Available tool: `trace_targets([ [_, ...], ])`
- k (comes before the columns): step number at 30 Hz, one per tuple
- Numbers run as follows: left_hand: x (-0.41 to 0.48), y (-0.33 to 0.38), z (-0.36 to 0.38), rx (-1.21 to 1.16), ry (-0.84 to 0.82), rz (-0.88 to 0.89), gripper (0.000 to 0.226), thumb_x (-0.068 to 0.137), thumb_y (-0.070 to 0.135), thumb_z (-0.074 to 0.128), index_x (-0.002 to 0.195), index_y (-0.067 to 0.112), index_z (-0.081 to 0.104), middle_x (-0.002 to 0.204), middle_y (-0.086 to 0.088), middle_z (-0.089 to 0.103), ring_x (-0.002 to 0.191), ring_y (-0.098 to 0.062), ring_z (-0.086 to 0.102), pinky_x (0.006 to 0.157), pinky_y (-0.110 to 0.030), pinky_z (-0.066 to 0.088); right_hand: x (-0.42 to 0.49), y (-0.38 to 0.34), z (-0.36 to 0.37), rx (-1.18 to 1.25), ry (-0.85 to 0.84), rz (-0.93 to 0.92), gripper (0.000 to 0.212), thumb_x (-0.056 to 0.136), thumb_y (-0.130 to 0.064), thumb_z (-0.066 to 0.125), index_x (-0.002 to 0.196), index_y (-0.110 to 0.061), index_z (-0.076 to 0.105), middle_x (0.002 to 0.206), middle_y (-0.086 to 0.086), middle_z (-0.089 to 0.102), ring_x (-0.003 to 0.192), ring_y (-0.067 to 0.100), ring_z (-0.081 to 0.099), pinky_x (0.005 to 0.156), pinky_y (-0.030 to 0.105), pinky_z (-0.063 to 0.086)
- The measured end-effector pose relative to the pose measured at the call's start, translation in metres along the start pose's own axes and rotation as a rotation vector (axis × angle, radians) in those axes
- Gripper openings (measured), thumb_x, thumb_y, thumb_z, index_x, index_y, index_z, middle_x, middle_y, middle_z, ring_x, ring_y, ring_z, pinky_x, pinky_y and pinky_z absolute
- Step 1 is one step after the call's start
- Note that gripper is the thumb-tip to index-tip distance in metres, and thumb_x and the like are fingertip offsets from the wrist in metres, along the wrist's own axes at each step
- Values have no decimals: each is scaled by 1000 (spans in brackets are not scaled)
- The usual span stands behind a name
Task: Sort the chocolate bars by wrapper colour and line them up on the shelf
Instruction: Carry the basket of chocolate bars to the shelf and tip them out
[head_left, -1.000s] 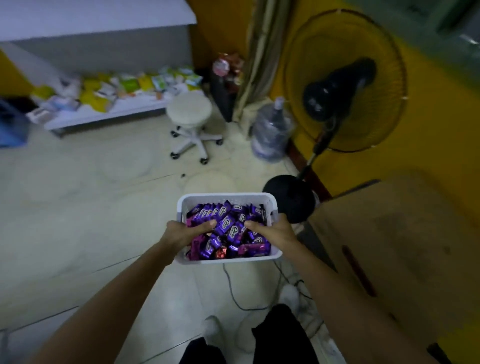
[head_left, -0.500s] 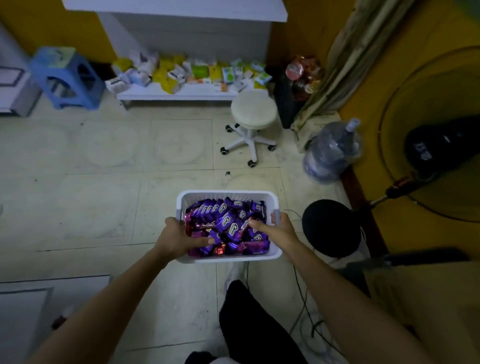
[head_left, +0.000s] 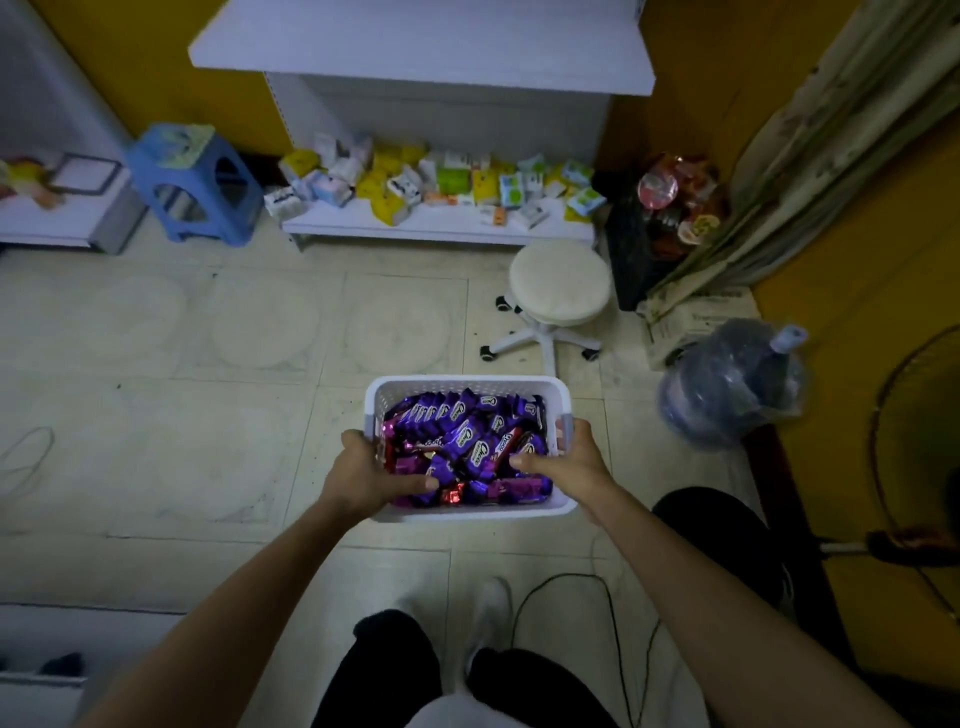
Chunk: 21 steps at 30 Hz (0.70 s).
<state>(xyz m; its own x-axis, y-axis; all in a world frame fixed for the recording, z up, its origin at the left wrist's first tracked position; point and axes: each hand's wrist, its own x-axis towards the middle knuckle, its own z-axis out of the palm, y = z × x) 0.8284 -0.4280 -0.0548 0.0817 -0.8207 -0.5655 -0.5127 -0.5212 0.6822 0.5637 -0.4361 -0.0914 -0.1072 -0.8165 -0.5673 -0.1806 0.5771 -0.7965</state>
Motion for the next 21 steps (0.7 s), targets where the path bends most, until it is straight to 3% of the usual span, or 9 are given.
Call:
trace_targets([
  [4, 36, 18, -21, -47, 18, -12, 97, 51, 34, 93, 125, 1, 40, 120, -12, 61, 105, -29, 63, 89, -49, 54, 33, -28, 14, -13, 2, -13, 81, 59, -21, 90, 117, -22, 33, 120, -1, 51, 102, 17, 55, 90, 38, 50],
  [8, 82, 27, -43, -65, 65, -50, 93, 54, 35, 92, 122, 2, 39, 117, -13, 62, 101, -30, 64, 87, -49, 54, 72, -55, 33, -61, 9, -11, 87, 59, -23, 90, 126, -16, 34, 121, 3, 54, 108, 22, 56, 94, 45, 50],
  [13, 172, 53, -86, -107, -41, -46, 95, 51, 38, 93, 125, 3, 45, 117, -12, 64, 101, -30, 65, 89, -49, 54, 137, -102, 59, -80, 54, -4, 90, 62, -27, 89, 131, -14, 33, 117, -6, 48, 104, 14, 50, 87, 32, 46],
  [17, 253, 87, -133, -63, -95, -5, 94, 51, 39, 93, 124, 0, 47, 117, -14, 64, 102, -30, 65, 88, -49, 54, 192, -154, 90, -46, 173, 37, 90, 62, -25, 88, 132, -13, 32, 133, 6, 47, 117, 25, 52, 97, 45, 47],
  [21, 311, 116, -174, -45, -118, 21, 96, 51, 38, 93, 123, -2, 43, 117, -14, 63, 102, -30, 64, 89, -50, 53, 237, -200, 114, -34, 216, 30, 92, 64, -26, 87, 135, -10, 31, 140, 8, 43, 124, 26, 47, 101, 47, 44],
])
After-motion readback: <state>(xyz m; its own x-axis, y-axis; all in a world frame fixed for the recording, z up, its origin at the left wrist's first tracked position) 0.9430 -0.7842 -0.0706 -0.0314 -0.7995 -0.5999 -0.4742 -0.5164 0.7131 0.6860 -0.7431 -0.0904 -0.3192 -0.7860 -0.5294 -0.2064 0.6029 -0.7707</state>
